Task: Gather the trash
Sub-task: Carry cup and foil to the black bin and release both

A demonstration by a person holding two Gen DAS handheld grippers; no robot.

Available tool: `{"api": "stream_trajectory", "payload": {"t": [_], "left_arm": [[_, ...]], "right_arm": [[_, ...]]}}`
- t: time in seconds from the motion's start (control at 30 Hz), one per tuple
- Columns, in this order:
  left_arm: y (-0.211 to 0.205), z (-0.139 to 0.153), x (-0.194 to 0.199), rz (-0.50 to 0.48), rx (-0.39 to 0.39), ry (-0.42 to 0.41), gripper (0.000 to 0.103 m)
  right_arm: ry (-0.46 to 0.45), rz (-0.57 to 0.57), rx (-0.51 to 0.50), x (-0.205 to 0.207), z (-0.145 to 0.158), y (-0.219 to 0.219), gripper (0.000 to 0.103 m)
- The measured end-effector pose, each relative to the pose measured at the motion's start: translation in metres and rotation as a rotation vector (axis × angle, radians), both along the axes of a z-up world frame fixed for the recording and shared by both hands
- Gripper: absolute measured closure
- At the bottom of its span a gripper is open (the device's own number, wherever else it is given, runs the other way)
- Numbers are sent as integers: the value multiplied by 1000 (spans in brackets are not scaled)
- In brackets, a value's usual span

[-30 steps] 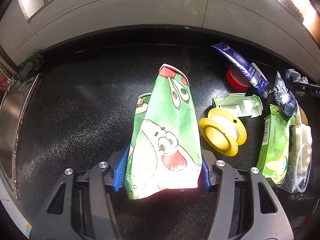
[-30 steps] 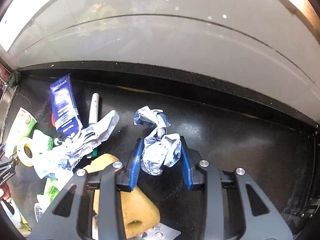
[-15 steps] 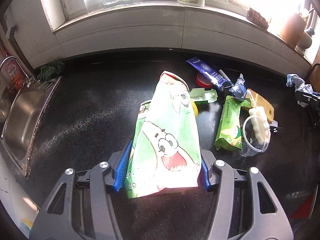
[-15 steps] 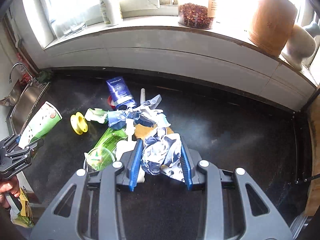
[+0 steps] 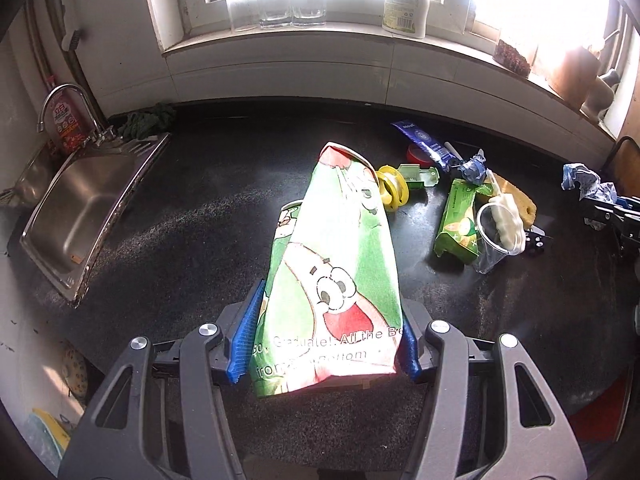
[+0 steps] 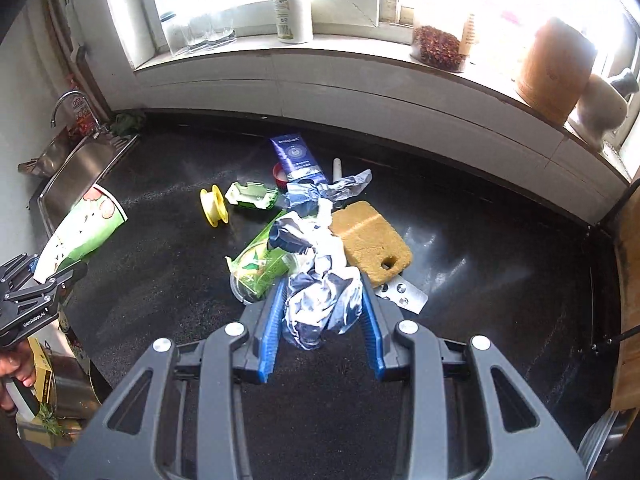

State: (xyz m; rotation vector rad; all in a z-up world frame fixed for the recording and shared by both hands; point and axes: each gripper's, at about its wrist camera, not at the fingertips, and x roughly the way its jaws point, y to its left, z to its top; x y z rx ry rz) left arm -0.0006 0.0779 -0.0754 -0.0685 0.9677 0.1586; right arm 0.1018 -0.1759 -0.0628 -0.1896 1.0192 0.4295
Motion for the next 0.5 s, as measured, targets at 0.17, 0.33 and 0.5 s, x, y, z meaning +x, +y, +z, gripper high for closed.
{"api": "stream_trajectory", "payload": {"t": [0.17, 0.33, 0.5], "left_arm": [[43, 10, -54, 131, 11, -18, 47], [96, 4, -130, 323, 33, 5, 47], [145, -19, -213, 518, 10, 51, 47]], "right_arm": [[0, 196, 39, -24, 6, 78, 67], [45, 453, 85, -70, 0, 178, 67], [136, 698, 129, -141, -14, 272, 67]]}}
